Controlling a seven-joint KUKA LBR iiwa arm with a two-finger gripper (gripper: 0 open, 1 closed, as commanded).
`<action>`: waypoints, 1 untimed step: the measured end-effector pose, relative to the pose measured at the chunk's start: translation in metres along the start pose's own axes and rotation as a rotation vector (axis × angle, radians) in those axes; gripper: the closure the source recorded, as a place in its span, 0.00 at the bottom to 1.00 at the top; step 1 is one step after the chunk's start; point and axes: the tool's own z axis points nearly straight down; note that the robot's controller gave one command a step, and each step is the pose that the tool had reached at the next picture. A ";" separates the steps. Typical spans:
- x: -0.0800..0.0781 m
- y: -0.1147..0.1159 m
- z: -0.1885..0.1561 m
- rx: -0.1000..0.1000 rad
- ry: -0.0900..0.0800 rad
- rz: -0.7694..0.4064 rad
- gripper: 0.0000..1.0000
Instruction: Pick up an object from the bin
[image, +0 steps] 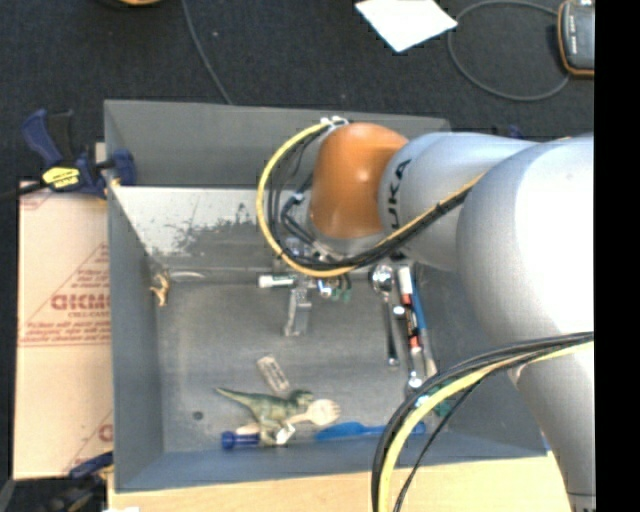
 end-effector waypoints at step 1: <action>0.006 0.006 -0.001 -0.004 -0.010 0.216 0.00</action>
Offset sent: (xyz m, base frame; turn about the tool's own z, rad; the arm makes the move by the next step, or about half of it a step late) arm -0.0004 0.0004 0.0002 0.0165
